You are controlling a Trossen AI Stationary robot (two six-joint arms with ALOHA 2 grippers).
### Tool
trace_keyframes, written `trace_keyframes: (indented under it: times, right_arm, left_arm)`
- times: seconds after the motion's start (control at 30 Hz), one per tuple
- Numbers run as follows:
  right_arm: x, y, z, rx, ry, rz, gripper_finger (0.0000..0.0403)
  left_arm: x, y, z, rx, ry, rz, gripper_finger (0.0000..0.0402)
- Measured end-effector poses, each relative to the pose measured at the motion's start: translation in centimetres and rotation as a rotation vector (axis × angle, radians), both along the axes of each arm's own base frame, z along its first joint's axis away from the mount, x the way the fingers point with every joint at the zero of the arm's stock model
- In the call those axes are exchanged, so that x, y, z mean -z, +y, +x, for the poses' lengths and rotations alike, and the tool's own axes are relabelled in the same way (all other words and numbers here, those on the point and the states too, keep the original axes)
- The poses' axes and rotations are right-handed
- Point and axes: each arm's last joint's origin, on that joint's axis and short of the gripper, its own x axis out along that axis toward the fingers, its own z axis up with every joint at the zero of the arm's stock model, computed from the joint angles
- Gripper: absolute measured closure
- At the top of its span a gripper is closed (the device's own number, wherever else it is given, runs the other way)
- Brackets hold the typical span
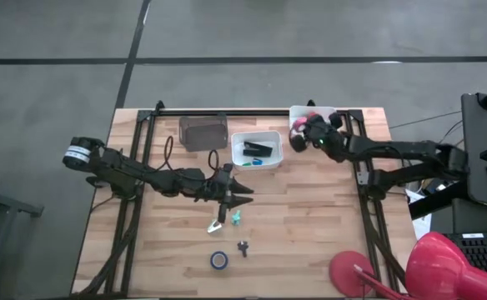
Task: Pick and place Stapler, Stapler remover, tape
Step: Put the pink tape into the right white bin
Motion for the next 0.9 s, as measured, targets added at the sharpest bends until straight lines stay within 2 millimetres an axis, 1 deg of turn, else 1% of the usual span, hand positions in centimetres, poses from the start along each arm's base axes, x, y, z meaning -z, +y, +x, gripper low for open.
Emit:
trace_keyframes:
  times: [0.17, 0.27, 0.33, 0.47, 0.57, 0.73, 0.9]
  right_arm:
    - [2.4, -3.4, -0.5, 0.138, 0.082, 0.063, 0.0346]
    - [3.9, -4.9, -0.8, 0.175, 0.118, 0.117, 0.0345]
    - [4.7, -5.5, -0.8, 0.170, 0.123, 0.167, 0.0345]
    - [6.0, -6.2, -0.8, 0.191, 0.139, 0.216, 0.0344]
    - [6.5, -6.4, -0.8, 0.194, 0.159, 0.224, 0.0338]
    - [6.3, -6.3, -0.7, 0.182, 0.152, 0.226, 0.0300]
    - [5.5, -5.9, -0.7, 0.156, 0.136, 0.207, 0.0252]
  left_arm:
    - [0.0, 0.0, 0.0, 0.000, 0.003, -0.004, 0.0269]
    - [0.1, 0.0, 0.0, 0.000, 0.005, -0.003, 0.0268]
    - [0.1, 0.0, 0.0, 0.000, 0.007, -0.003, 0.0268]
    - [0.1, 0.0, 0.0, -0.010, 0.007, -0.002, 0.0268]
    - [0.1, 0.1, 0.0, -0.019, 0.007, -0.002, 0.0268]
    - [0.1, 0.1, 0.0, -0.023, 0.010, -0.002, 0.0268]
    - [0.5, 0.1, 0.0, -0.029, 0.049, -0.007, 0.0268]
